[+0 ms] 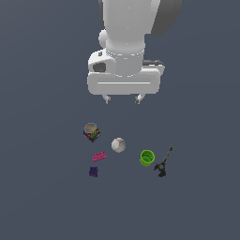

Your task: Pick up a designated object from a clutter of objects.

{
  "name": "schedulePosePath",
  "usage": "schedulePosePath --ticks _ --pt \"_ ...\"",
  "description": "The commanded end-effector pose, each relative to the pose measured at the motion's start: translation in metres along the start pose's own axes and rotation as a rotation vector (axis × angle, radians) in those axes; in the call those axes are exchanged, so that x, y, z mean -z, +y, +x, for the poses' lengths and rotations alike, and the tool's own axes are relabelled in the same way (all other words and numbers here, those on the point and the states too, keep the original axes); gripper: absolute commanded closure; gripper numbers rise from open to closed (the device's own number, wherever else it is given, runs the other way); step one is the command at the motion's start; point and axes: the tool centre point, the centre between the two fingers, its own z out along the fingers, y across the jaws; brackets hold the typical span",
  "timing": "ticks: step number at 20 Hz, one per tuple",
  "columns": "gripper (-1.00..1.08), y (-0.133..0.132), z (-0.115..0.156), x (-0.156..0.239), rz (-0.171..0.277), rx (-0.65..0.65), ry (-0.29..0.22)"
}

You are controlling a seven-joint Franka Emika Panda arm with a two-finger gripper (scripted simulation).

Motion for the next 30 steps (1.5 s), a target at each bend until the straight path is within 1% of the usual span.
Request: schedulePosePath --ticks 1,10,17,23,30 --pt "-0.92 0.000 0.000 0.000 0.000 0.000 0.000" --pt "-0.92 0.011 0.001 0.006 -0.017 0.029 0.003" --pt "-0.92 0.015 0.001 0.000 -0.014 0.011 0.002" --pt "-0.92 0.031 0.001 -0.027 -0.004 -0.066 -0.001" --pt "-0.92 0.067 -0.005 -0.084 0.012 -0.234 -0.007"
